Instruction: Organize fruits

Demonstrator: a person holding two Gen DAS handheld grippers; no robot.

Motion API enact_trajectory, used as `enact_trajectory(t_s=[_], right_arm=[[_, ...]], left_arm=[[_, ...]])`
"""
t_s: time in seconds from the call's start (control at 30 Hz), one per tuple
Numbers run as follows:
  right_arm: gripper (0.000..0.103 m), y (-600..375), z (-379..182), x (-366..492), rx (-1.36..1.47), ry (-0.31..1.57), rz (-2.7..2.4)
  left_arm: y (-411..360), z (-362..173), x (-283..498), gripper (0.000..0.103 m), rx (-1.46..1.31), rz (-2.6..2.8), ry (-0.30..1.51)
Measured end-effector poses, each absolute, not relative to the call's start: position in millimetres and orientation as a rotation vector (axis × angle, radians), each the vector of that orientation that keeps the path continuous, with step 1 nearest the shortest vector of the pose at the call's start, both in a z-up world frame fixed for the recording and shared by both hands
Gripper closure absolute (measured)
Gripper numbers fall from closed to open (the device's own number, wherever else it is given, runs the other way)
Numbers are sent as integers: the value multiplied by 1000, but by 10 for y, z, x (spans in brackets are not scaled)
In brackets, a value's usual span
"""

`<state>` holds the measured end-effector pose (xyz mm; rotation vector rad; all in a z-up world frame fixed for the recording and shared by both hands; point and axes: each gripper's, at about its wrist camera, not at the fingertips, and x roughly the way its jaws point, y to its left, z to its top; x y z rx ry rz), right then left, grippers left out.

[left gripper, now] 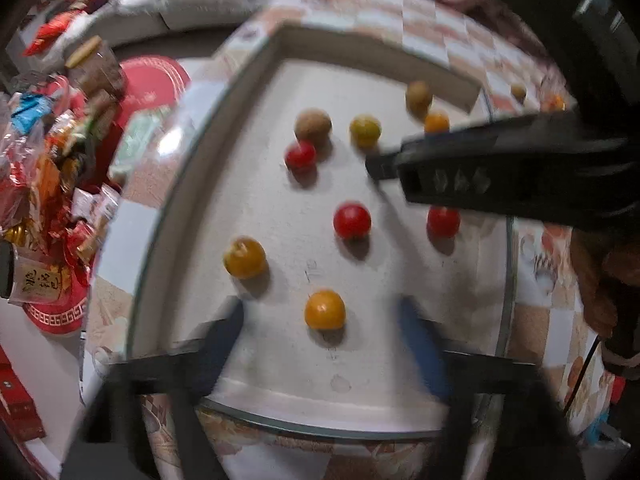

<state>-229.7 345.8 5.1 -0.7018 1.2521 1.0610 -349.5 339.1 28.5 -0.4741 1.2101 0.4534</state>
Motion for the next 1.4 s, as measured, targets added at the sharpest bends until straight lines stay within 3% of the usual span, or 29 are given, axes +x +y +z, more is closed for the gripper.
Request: enact_trajectory(t_s=[0.17, 0.2, 0.27, 0.4, 0.47, 0.6, 0.67, 0.73, 0.77, 0.9, 1.4], right_arm=[[66, 3451, 55, -2315, -702, 1250, 1063], [62, 3448, 58, -2314, -698, 1254, 1060], [38, 3434, 75, -2314, -688, 1251, 1053], [34, 3385, 225, -2296, -633, 1242, 1071], [21, 3354, 324, -2267, -601, 1247, 1078], [18, 3230, 483, -2215, -568, 1252, 1040], [9, 3150, 509, -2184, -561, 1276, 1005], [1, 3055, 523, -2145, -551, 1298, 968], [0, 2983, 544, -2122, -534, 1306, 950], [0, 2826, 598, -2080, -503, 1327, 903], [0, 2593, 714, -1977, -476, 1341, 798]], left_arm=[[3379, 287, -3454, 20, -478, 445, 1225], [3372, 288, -3446, 20, -471, 447, 1228], [3364, 297, -3441, 20, -461, 458, 1234], [3391, 323, -3464, 20, -479, 473, 1247], [3408, 356, -3478, 20, -491, 471, 1248], [3416, 411, -3453, 20, -473, 475, 1270], [3415, 425, -3438, 20, -465, 473, 1278], [3427, 435, -3427, 12, -469, 468, 1276], [3424, 443, -3424, 5, -470, 466, 1273], [3383, 479, -3391, 1, -443, 464, 1276], [3314, 473, -3229, 1, -390, 496, 1374]])
